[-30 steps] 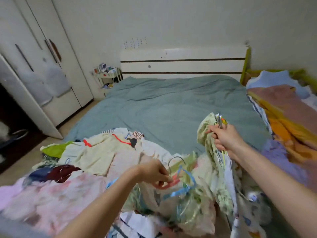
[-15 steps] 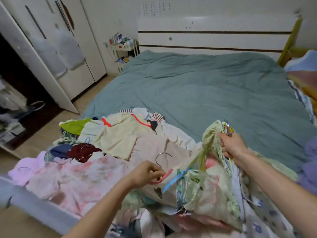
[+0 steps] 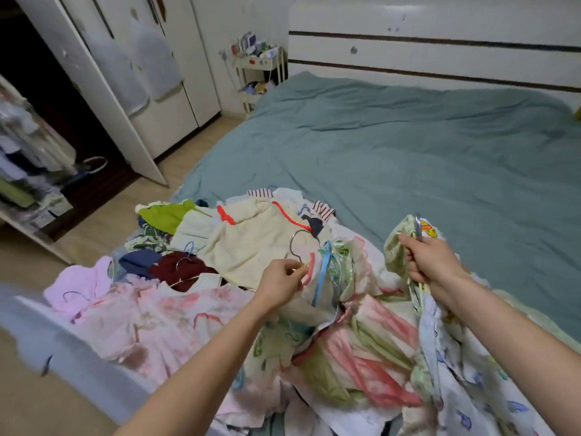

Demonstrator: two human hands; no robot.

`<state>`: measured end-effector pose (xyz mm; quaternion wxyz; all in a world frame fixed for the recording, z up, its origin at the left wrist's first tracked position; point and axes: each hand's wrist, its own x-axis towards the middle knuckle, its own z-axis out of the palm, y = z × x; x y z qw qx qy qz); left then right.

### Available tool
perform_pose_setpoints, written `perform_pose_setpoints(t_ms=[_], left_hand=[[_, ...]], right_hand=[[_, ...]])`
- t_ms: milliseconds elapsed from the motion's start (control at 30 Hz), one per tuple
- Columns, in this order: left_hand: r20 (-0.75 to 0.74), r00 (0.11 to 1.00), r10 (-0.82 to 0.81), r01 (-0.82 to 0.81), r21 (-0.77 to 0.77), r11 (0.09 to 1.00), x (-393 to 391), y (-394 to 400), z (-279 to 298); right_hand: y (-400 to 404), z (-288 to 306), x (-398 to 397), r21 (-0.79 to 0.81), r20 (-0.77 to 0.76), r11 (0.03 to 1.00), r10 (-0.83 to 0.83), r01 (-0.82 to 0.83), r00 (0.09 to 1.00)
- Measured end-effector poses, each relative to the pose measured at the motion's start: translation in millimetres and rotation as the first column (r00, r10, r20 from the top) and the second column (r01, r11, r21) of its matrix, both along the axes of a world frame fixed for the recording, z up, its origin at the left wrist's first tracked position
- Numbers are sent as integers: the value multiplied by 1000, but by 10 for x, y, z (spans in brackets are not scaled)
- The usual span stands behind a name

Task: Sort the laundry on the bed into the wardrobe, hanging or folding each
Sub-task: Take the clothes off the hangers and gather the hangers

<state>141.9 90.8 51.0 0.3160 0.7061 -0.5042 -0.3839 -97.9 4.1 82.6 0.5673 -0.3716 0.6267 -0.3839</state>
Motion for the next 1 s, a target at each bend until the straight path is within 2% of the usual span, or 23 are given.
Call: perform_pose_setpoints(t_ms=[67,133,200,267,367,433,500,567,633,733,833,1000], left_hand=[[-70,996,63,-62,21,998,-7,7,39],[-238,959,153,-140,68,988,-45,13,112],[-439,864,246,-195,158,968,-100,7,172],[-570,769,289,-201,213,956,-150,-12,191],[-637,696,332,-209,262,942,-183,-13,205],[-577,745,333,-230,247,942,-185,33,224],[-447,824,348,-293,189,937,-102,107,225],[-249,913,324,-321,56,946,90,204,209],[13,970,242,-241,-43,969,339,310,154],[259,953,160,-158,-29,987,737,458,22],[436,896,91,-88,-26,996,1195,558,-80],[533,846,-1,37,-57,998,2137,680,-211]], right_hand=[[-32,30,125,8,27,999,31,-31,999],[-42,52,269,11,80,997,79,-80,994],[-14,72,412,27,140,990,135,-140,981],[23,90,521,48,189,981,177,-189,966],[75,88,626,80,204,962,240,-261,949],[130,51,678,94,199,948,281,-304,939],[170,20,735,98,184,939,309,-330,933],[183,14,812,92,167,935,324,-342,931],[195,44,935,87,164,933,332,-349,929],[264,148,1209,72,151,926,357,-371,922],[330,236,1590,63,135,914,389,-400,911],[317,175,2482,64,149,911,396,-409,906]])
